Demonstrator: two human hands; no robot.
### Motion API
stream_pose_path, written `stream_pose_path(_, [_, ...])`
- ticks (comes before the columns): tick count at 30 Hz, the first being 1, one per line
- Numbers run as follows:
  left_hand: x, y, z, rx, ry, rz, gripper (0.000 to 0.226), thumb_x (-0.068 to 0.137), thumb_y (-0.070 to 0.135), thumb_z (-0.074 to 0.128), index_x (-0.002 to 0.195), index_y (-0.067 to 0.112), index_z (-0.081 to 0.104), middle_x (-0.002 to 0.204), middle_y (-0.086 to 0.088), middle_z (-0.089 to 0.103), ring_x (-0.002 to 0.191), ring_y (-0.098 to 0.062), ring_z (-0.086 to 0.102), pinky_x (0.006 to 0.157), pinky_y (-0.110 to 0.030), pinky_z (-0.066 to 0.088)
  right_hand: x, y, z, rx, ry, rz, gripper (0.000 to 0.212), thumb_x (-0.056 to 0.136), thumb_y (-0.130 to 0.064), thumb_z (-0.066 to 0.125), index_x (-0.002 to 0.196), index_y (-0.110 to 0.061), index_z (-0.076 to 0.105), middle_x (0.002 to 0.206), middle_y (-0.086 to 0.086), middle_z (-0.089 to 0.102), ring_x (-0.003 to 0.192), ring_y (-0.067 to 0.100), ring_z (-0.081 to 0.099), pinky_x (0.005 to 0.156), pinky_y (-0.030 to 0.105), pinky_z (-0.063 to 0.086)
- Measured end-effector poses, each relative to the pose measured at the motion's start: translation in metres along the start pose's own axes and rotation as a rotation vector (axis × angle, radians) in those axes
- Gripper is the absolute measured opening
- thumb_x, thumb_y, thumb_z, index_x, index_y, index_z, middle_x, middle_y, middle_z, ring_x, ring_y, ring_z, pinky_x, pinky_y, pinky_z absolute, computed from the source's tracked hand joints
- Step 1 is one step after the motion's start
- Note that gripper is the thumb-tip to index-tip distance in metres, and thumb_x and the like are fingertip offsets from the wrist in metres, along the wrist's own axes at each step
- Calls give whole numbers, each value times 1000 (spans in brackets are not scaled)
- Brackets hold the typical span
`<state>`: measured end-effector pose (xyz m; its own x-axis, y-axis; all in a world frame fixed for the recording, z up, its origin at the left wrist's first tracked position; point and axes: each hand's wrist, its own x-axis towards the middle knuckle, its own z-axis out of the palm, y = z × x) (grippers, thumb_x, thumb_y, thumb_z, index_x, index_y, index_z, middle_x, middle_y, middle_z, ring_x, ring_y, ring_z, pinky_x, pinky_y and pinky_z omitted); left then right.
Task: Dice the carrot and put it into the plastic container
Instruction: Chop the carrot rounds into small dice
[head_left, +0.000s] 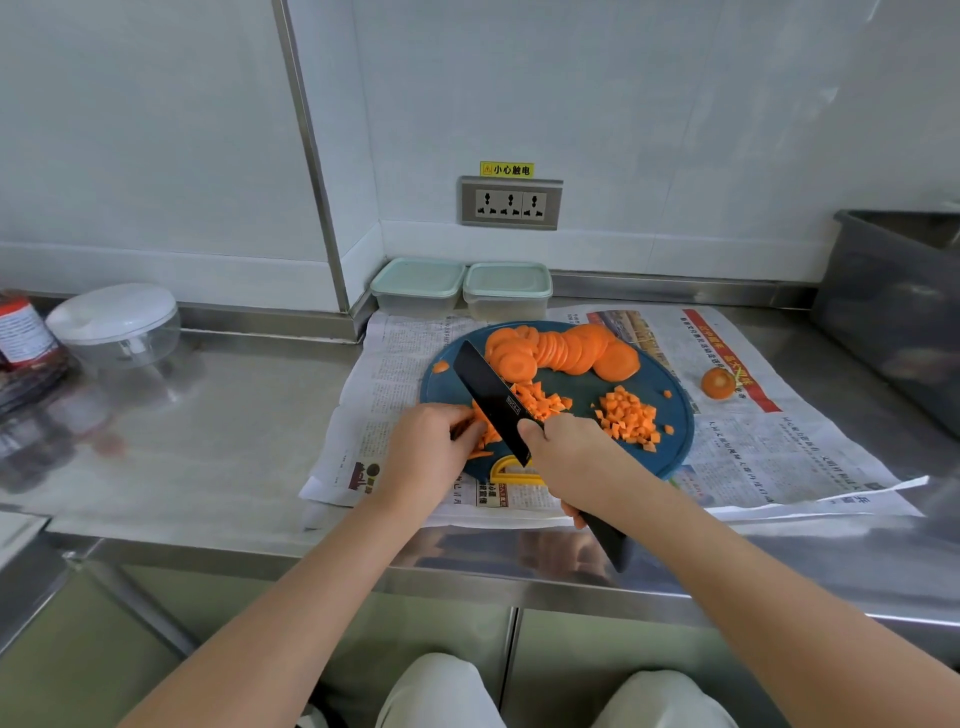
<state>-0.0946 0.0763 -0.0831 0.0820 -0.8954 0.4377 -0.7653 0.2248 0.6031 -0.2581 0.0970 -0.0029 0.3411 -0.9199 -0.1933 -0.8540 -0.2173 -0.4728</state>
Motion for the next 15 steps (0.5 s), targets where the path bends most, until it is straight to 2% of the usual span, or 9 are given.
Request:
stream_pose_path(5, [1, -6, 2, 29, -11, 69, 23, 90, 25, 61, 72, 15, 71, 67, 2, 66, 63, -10, 58, 55, -28, 42, 3, -7, 2, -193, -2, -65, 39, 104, -15, 24, 65, -17, 25, 65, 1, 33, 54, 10, 30, 53, 19, 30])
stream_pose_path(7, [3, -8, 4, 68, 3, 93, 27, 90, 28, 57, 74, 13, 72, 69, 0, 67, 66, -13, 58, 56, -25, 36, 6, -9, 4, -262, -5, -84, 35, 104, -12, 26, 70, -14, 33, 67, 1, 32, 56, 12, 34, 51, 20, 28])
stream_pose_path(9, [4, -9, 7, 94, 11, 109, 31, 88, 29, 52, 75, 11, 72, 69, -3, 67, 68, -18, 57, 57, -26, 36, 13, -8, 10, -303, 14, -74, 26, 103, -9, 23, 98, -5, 49, 75, 5, 38, 73, 19, 46, 47, 23, 23])
stream_pose_path(10, [4, -10, 8, 107, 11, 115, 30, 88, 28, 51, 76, 9, 73, 70, -4, 67, 69, -19, 58, 58, -27, 37, 14, -9, 12, -322, 15, -65, 28, 103, -8, 21, 111, -3, 48, 79, 8, 39, 82, 22, 50, 46, 23, 20])
stream_pose_path(11, [4, -10, 9, 120, 14, 119, 28, 88, 25, 53, 77, 8, 73, 70, -5, 67, 69, -21, 58, 58, -27, 37, 17, -8, 14, -344, 20, -76, 29, 103, -8, 21, 111, -3, 48, 77, 8, 37, 83, 22, 50, 46, 24, 20])
stream_pose_path(13, [5, -9, 8, 135, 34, 131, 24, 87, 20, 56, 75, 7, 72, 67, -7, 65, 67, -22, 59, 57, -25, 35, 19, -8, 15, -378, 8, -112, 26, 103, -11, 27, 84, -11, 46, 68, 3, 31, 69, 17, 47, 48, 23, 26])
stream_pose_path(14, [5, -9, 9, 141, 45, 142, 23, 86, 17, 57, 73, 6, 72, 65, -7, 64, 65, -22, 59, 56, -25, 35, 19, -9, 15, -390, -12, -123, 26, 102, -12, 30, 79, -14, 41, 66, 1, 30, 66, 18, 47, 50, 25, 30])
stream_pose_path(15, [5, -9, 8, 150, 54, 153, 23, 85, 16, 57, 71, 5, 71, 63, -7, 63, 63, -23, 59, 55, -24, 34, 22, -9, 15, -382, -8, -141, 21, 101, -12, 33, 81, -14, 40, 65, -1, 30, 72, 23, 52, 53, 28, 34])
